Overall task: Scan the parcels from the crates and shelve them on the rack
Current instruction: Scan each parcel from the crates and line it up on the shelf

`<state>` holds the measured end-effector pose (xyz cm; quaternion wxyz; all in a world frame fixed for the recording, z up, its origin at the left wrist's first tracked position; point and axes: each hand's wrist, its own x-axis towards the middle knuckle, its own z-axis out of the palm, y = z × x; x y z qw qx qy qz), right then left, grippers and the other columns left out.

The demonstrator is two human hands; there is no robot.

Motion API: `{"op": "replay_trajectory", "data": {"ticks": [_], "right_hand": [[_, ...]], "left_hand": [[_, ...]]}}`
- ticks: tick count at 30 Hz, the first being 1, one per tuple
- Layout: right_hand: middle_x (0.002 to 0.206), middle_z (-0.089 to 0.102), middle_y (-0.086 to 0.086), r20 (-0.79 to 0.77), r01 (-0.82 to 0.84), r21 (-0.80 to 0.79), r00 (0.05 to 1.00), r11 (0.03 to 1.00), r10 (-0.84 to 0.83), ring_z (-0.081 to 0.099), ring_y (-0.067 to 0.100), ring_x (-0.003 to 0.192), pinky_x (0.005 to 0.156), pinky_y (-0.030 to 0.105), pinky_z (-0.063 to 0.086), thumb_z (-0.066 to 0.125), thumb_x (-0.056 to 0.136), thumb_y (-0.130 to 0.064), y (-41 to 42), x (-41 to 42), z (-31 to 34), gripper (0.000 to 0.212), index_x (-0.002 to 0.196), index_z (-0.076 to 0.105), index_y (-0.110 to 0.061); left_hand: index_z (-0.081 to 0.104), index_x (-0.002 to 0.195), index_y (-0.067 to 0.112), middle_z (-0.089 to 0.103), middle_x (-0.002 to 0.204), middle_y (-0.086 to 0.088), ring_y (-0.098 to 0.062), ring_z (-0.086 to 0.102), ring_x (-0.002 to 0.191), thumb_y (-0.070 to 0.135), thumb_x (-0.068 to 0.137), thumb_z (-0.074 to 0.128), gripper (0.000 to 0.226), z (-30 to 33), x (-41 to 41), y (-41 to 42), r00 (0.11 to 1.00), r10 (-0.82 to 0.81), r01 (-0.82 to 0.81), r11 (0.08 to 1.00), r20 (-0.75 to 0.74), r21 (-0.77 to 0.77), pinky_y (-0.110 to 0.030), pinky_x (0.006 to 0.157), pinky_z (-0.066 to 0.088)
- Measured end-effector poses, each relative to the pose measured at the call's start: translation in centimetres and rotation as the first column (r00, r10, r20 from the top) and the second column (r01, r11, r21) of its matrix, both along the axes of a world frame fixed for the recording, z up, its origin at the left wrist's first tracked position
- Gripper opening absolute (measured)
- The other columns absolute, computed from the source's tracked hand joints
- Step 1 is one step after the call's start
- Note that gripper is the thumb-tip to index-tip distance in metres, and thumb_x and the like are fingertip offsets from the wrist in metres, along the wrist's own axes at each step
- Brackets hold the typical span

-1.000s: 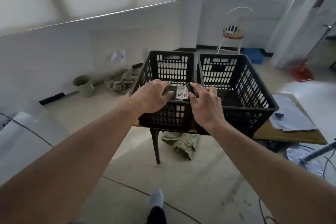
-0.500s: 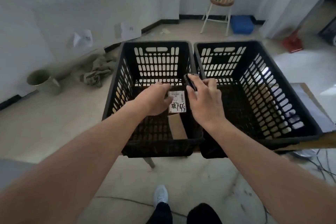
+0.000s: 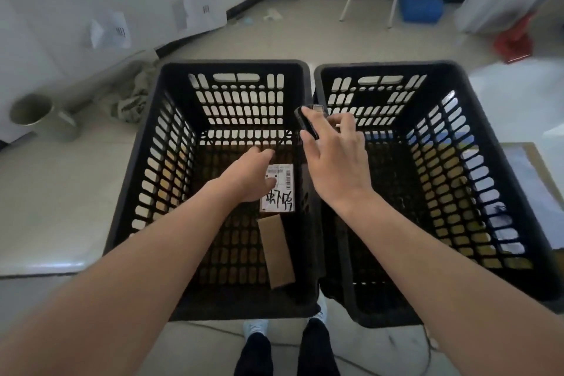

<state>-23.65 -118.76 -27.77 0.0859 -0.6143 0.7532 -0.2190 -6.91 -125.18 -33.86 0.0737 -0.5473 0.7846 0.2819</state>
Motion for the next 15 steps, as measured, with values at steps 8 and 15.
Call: {"op": "replay_trajectory", "data": {"ticks": [8, 15], "right_hand": [[0.139, 0.046, 0.009, -0.023, -0.018, 0.018, 1.0, 1.0, 0.018, 0.056, 0.028, 0.106, 0.083, 0.042, 0.059, 0.048, 0.109, -0.045, -2.3, -1.8, -1.3, 0.048, 0.157, 0.045, -0.039], [0.14, 0.047, 0.01, -0.061, -0.046, 0.028, 0.997, 0.999, 0.047, 0.057, 0.029, 0.105, 0.083, 0.044, 0.059, 0.047, 0.109, -0.044, -2.4, -1.8, -1.8, 0.049, 0.157, 0.046, -0.037]], "left_hand": [[0.011, 0.169, 0.021, 0.029, 0.167, -0.015, -0.035, 0.041, 0.15, 0.027, 0.083, 0.09, 0.117, -5.2, -1.5, -1.2, 0.975, 0.219, -0.223, 0.955, 0.044, 0.193, -0.047, 0.118, 0.044], [0.006, 0.168, 0.016, 0.052, 0.155, -0.011, -0.032, 0.053, 0.141, 0.029, 0.077, 0.094, 0.128, -9.3, -1.5, -0.6, 0.905, 0.426, -0.396, 0.831, 0.011, 0.39, -0.049, 0.112, 0.051]]}}
